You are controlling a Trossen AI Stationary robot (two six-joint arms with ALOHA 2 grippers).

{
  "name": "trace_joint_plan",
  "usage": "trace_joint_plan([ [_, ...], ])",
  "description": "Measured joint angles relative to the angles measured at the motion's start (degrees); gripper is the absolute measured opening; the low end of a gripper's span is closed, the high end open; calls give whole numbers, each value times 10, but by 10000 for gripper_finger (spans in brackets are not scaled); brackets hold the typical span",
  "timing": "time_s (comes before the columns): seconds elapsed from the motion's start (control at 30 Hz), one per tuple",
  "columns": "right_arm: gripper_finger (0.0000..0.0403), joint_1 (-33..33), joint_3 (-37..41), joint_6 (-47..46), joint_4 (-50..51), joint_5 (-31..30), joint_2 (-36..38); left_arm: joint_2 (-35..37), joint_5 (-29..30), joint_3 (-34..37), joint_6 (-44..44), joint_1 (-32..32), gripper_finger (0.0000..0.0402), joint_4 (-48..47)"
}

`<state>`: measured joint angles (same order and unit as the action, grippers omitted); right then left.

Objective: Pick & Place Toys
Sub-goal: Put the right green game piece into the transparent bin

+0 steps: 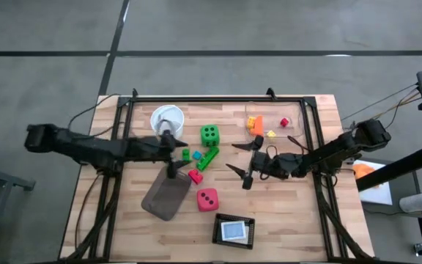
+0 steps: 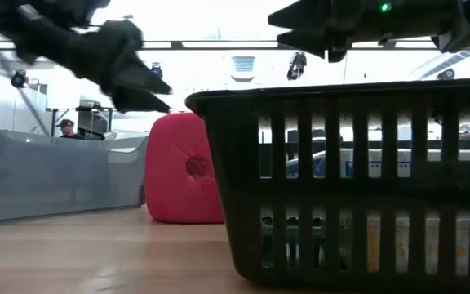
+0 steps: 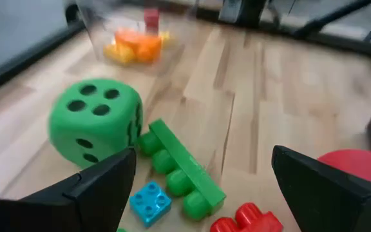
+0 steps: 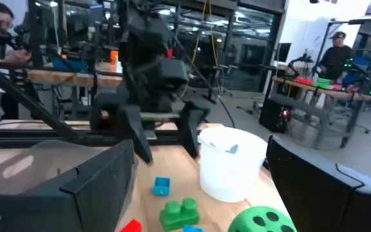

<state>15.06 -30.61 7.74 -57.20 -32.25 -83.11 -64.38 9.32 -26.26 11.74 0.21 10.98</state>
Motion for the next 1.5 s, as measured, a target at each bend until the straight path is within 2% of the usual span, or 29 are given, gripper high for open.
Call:
trace_joint_plan([
  [0.13,347,19,0,0,3,-49,5,-113,0,-108,6,1,362,-101],
  [0.37,347,65,0,16,20,-184,29,-268,19,-271,52,1,362,-256],
  [0.47,347,86,0,17,23,-219,48,-325,36,-329,68,6,362,-310],
  [0.63,347,118,0,30,30,-241,75,-397,51,-397,80,22,362,-360],
  [0.93,347,140,0,47,33,-263,80,-444,52,-410,109,47,362,-384],
  [1.23,347,140,0,57,39,-269,80,-483,24,-412,112,54,359,-377],
  [1.37,347,140,0,58,45,-270,80,-481,24,-411,112,54,330,-376],
  [1.5,347,140,0,58,47,-269,80,-475,25,-410,108,54,269,-377],
])
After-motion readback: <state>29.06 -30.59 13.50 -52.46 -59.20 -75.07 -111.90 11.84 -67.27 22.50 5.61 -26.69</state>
